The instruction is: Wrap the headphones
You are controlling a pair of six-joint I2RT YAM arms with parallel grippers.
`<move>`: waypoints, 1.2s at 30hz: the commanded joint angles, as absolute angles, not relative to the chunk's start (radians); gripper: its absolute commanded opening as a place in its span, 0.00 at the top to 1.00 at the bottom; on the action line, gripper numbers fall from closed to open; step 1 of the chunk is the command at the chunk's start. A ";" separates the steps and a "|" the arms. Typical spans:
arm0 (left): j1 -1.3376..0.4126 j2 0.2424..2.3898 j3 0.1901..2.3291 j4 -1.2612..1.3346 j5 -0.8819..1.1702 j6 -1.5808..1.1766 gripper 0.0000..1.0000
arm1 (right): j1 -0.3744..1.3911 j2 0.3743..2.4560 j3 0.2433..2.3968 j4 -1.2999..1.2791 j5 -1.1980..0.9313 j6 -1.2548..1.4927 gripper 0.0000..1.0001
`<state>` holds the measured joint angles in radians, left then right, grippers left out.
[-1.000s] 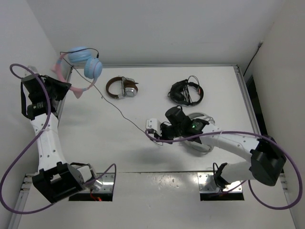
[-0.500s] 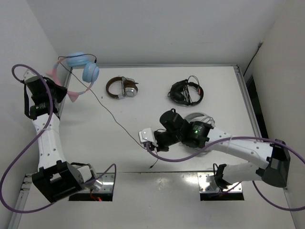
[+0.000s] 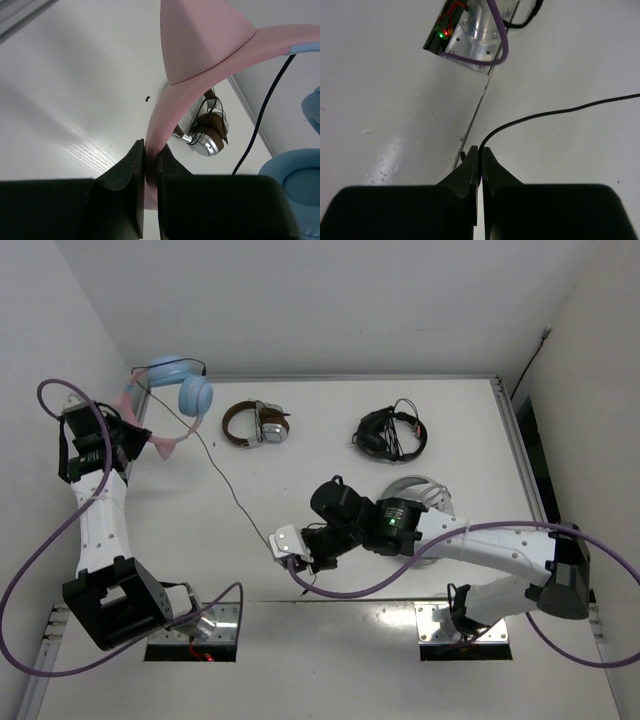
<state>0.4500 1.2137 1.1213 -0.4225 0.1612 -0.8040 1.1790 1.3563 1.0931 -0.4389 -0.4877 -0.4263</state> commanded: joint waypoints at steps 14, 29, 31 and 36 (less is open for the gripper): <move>0.374 1.181 1.089 -0.356 0.052 -0.652 1.00 | 1.241 1.402 1.364 -0.474 -0.499 -0.449 1.00; 0.080 1.014 0.931 -0.365 -0.075 -0.195 1.00 | 1.152 1.431 1.629 -0.489 -0.218 -0.698 1.00; 0.045 0.988 0.922 -0.365 -0.039 -0.112 1.00 | 1.129 1.440 1.640 -0.477 -0.190 -0.753 1.00; -0.070 0.919 0.861 -0.365 -0.058 0.004 1.00 | 1.010 1.463 1.666 -0.437 -0.181 -0.805 1.00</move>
